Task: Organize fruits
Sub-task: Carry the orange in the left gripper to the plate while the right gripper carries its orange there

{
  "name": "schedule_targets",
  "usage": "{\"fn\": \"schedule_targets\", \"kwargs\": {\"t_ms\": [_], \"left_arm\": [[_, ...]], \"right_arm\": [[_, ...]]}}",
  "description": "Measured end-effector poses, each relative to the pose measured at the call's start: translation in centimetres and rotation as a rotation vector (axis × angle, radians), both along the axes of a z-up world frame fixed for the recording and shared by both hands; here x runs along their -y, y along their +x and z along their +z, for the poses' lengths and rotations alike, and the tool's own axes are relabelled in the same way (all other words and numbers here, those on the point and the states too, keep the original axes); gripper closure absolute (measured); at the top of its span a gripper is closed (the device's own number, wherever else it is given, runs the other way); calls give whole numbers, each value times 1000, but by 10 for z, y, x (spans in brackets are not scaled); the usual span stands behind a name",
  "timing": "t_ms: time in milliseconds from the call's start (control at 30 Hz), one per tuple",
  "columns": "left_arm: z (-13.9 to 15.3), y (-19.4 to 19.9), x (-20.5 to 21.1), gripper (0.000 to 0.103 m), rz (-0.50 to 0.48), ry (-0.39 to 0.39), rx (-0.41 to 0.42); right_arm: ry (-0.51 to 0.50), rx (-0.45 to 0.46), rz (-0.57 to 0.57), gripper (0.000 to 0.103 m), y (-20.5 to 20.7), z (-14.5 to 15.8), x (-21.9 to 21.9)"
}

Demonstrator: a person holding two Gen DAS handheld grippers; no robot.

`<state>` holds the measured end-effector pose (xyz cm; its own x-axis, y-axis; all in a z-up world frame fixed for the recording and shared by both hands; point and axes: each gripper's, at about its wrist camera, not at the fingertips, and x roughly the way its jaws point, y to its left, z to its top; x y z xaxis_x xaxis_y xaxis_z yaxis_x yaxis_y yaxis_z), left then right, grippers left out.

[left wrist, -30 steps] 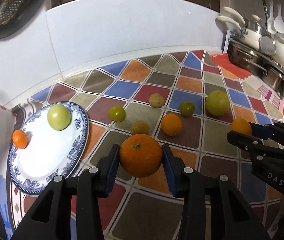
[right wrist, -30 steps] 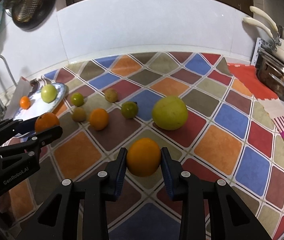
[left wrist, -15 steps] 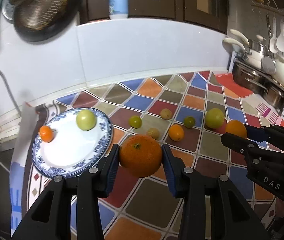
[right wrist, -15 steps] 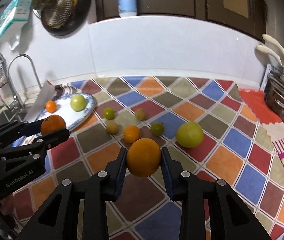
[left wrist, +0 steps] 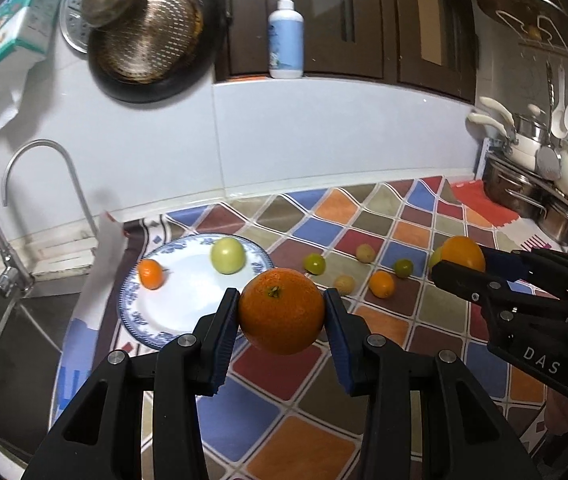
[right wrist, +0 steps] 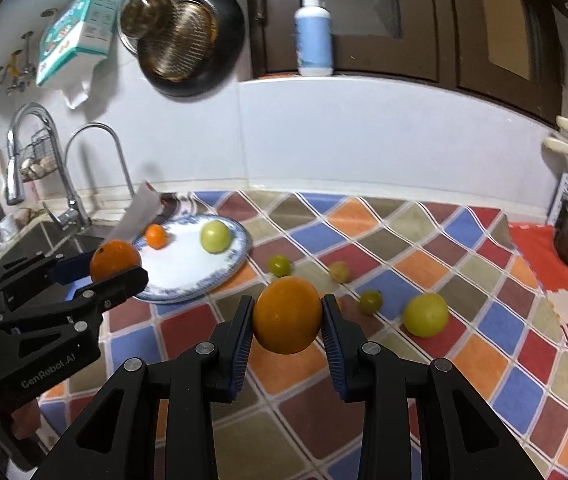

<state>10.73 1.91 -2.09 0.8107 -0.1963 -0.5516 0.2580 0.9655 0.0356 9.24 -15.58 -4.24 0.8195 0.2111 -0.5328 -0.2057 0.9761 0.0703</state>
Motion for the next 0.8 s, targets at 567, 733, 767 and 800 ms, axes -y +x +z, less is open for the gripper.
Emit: {"fn": "schedule_targets", "kwargs": {"t_ms": [567, 733, 767, 800], "left_arm": [[12, 13, -45, 61, 66, 19, 38], [7, 29, -57, 61, 76, 15, 17], [6, 32, -60, 61, 80, 15, 12], [5, 36, -62, 61, 83, 16, 7]], "right_arm": [[32, 63, 140, 69, 27, 18, -63], [35, 48, 174, 69, 44, 16, -79], [28, 46, 176, 69, 48, 15, -82], [19, 45, 177, 69, 51, 14, -85]]}}
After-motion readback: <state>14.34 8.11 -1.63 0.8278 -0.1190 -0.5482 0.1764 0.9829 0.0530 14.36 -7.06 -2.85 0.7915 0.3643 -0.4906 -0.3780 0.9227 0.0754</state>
